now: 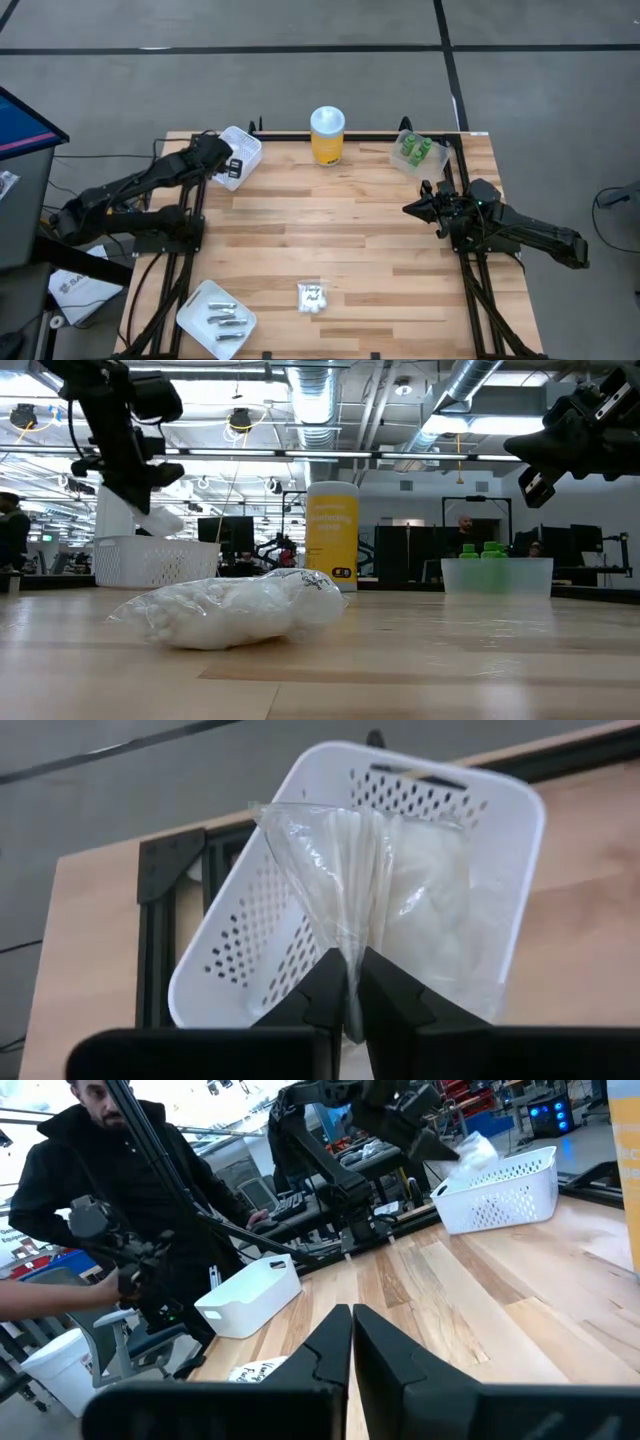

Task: Pick & Place Travel size toiletries
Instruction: Put the white cotton pack into the white basket

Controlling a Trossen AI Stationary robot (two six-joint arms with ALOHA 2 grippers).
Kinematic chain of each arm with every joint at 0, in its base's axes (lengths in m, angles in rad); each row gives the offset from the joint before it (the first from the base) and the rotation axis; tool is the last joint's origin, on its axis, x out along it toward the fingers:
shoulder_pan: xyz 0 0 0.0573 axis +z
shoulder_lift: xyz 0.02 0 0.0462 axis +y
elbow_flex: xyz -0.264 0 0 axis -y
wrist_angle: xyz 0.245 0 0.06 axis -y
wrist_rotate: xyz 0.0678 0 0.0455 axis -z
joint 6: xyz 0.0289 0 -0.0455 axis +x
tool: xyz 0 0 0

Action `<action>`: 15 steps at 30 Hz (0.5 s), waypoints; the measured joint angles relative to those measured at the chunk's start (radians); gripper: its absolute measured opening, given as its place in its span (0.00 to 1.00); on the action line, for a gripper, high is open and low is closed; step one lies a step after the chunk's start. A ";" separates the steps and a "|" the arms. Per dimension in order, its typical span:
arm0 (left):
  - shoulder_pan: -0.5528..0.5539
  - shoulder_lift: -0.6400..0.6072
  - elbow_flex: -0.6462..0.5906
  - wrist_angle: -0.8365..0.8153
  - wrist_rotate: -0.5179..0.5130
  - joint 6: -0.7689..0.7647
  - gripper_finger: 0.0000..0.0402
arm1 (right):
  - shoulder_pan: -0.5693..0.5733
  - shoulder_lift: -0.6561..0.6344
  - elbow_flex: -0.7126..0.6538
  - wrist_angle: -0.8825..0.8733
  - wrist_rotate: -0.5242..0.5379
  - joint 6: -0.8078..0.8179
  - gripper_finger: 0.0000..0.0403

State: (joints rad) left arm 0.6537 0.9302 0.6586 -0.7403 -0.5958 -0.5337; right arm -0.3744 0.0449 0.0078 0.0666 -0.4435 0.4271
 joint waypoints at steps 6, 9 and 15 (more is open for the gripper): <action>-0.002 0.000 -0.041 0.003 0.000 -0.050 0.12 | 0.000 0.000 0.000 0.000 0.000 0.000 0.02; -0.008 0.000 -0.042 0.006 0.002 -0.043 0.20 | 0.000 0.000 0.000 0.000 0.000 0.000 0.02; -0.005 0.000 -0.043 0.006 0.012 -0.042 0.46 | 0.000 0.000 0.000 0.000 0.000 0.000 0.02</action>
State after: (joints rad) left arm 0.6483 0.9298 0.6159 -0.7341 -0.5836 -0.5759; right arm -0.3744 0.0448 0.0078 0.0666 -0.4435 0.4271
